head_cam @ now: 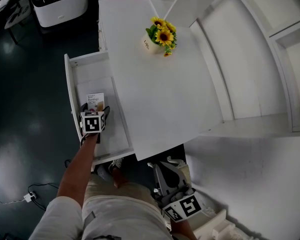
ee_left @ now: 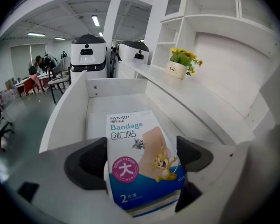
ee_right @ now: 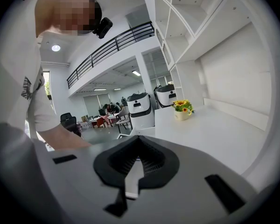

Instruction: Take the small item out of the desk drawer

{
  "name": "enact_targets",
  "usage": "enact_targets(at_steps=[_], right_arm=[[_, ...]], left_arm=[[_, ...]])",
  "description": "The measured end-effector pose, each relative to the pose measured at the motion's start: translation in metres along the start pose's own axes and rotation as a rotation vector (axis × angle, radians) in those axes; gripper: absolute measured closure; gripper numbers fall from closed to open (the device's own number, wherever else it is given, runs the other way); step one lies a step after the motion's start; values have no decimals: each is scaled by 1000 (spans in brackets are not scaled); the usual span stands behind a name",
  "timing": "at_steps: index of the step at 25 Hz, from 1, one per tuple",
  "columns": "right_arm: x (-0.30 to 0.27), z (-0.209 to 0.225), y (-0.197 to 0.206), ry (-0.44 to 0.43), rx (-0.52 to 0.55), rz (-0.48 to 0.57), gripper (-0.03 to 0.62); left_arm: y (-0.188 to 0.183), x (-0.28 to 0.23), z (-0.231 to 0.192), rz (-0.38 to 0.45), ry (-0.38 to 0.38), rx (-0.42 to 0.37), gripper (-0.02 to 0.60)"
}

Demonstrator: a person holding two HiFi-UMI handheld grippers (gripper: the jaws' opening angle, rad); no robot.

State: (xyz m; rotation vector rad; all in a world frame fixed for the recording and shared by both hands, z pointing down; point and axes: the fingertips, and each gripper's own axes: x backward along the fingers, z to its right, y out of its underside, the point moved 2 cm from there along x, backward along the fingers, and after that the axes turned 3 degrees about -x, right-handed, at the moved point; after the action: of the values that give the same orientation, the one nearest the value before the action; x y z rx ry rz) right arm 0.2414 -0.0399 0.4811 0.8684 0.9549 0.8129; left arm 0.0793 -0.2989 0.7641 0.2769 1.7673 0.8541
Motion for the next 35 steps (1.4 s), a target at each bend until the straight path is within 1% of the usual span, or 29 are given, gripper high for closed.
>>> enact_targets(at_steps=[5, 10, 13, 18, 26, 35], right_arm=[[-6, -12, -8, -17, 13, 25, 585], [-11, -22, -18, -22, 16, 63, 585], [-13, -27, -23, -23, 17, 84, 585], [-18, -43, -29, -38, 20, 110, 585], [-31, -74, -37, -86, 52, 137, 585], [-49, -103, -56, -129, 103, 173, 585]], left_arm=[[-18, 21, 7, 49, 47, 17, 107], [-34, 44, 11, 90, 81, -44, 107], [-46, 61, 8, 126, 96, -56, 109], [-62, 92, -3, 177, 105, -52, 109], [-80, 150, -29, 258, 112, -47, 112], [-101, 223, -69, 394, 99, -22, 114]])
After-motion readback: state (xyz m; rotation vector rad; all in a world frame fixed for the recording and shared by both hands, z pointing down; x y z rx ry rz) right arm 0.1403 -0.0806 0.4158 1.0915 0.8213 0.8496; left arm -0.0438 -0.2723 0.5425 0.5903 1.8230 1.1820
